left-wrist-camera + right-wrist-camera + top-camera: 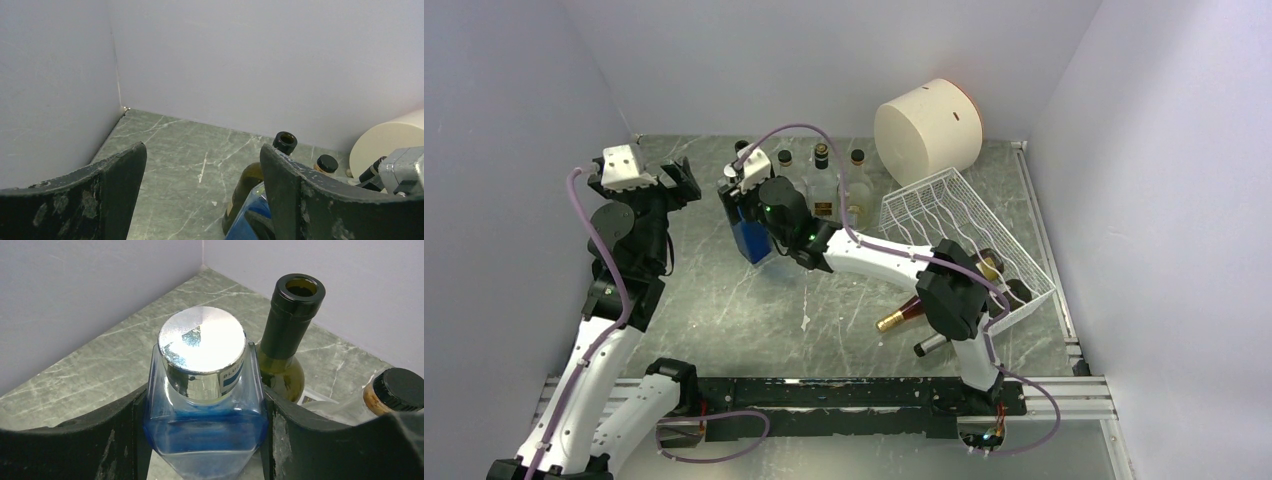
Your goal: Take the wine bottle off the wine rack
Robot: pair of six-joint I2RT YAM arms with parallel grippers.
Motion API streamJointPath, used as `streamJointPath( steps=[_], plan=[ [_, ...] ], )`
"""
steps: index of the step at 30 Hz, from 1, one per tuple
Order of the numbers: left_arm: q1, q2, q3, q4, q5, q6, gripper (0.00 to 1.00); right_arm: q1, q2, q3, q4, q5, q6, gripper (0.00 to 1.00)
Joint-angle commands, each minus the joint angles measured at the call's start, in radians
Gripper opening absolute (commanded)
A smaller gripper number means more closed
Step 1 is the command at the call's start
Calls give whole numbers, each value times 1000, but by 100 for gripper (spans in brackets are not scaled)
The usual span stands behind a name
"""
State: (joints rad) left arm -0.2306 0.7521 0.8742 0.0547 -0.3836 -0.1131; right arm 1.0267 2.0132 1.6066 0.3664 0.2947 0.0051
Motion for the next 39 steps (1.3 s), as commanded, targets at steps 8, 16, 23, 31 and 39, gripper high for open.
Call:
streamJointPath(
  steps=[8,16,23,31,39],
  plan=[
    [10,10,16,0,19,-7,87,15,-95,38,-17,-30,-31,88],
    [10,24,12,6,28,4,87,31,-284,-110,-92,-61,-42,100],
    [10,32,20,0,35,16,87,33,-543,-364,-232,27,-101,100],
    [8,42,15,4,58,-1,88,34,-820,-574,-486,108,-152,100],
    [-29,55,19,-5,34,1,88,54,-979,-623,-958,-25,-331,100]
  ],
)
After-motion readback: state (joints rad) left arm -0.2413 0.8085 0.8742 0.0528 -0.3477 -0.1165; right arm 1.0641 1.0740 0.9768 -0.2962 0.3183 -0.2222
